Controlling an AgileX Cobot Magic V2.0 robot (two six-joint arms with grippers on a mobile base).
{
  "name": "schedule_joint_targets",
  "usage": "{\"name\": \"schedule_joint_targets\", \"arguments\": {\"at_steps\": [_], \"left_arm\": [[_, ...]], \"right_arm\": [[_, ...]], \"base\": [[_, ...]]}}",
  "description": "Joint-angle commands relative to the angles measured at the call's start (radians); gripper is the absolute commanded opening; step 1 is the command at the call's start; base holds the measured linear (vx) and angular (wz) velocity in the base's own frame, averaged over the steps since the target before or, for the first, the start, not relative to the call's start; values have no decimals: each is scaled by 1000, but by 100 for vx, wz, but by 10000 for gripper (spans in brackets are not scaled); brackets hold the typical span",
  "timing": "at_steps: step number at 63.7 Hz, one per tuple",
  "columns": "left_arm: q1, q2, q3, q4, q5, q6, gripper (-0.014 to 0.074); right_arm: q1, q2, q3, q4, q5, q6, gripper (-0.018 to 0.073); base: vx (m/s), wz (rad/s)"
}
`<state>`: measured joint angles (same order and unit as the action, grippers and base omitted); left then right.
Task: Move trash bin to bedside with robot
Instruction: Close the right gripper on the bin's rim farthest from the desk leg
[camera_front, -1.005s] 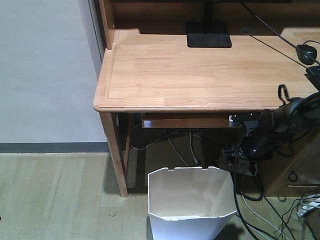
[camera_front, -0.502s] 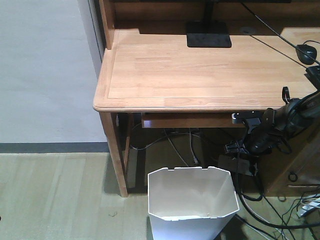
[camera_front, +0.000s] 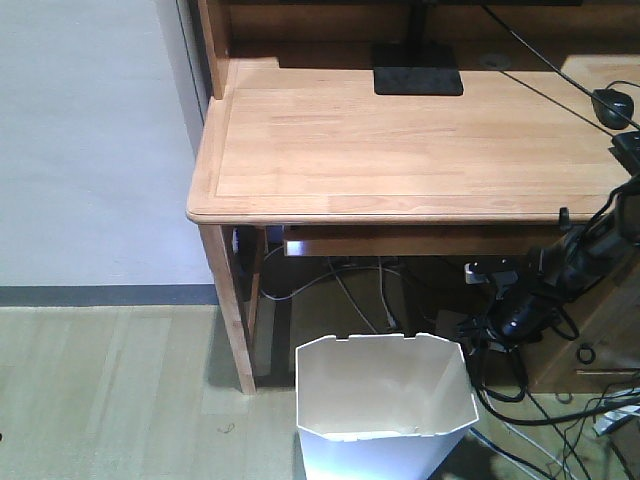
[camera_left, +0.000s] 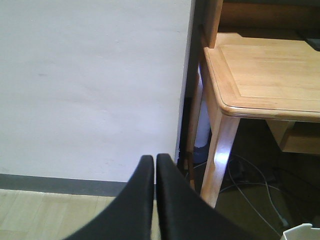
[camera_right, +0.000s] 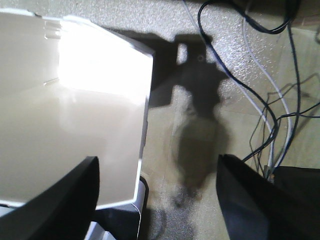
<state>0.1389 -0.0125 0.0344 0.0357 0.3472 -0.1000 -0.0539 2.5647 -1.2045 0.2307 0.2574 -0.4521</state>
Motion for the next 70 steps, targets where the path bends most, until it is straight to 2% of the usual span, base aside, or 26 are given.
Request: {"name": "schedule_joint_targets", "arguments": {"at_steps": [1,22,44,52,56,61,70], "left_arm": [[-3,-14,3,-2,-66,-4,-6],[-3,-14,3,-2,-66,-4,-6],[-3,-14,3,-2,-66,-4,-6],[-3,-14,3,-2,-66,-4,-6],[-3,-14,3,-2,-66,-4,-6],[-3,-14,3,-2,-66,-4,-6],[-3,-14,3,-2,-66,-4,-6]], "right_arm": [[-4,1,-58,31,-6,-42,481],[-4,170,-207,162,32,-148,481],[-4,347,-381,167,115,-137,477],[-4,403,-432,167,161,-137,448],[-4,432,-459,167,198,-137,406],[-4,457,-484,168,221,-137,303],[-5,457,-496,197,220,-141,-17]], "base": [[0,0],[0,0],[0,0],[0,0],[0,0],[0,0],[0,0]]}}
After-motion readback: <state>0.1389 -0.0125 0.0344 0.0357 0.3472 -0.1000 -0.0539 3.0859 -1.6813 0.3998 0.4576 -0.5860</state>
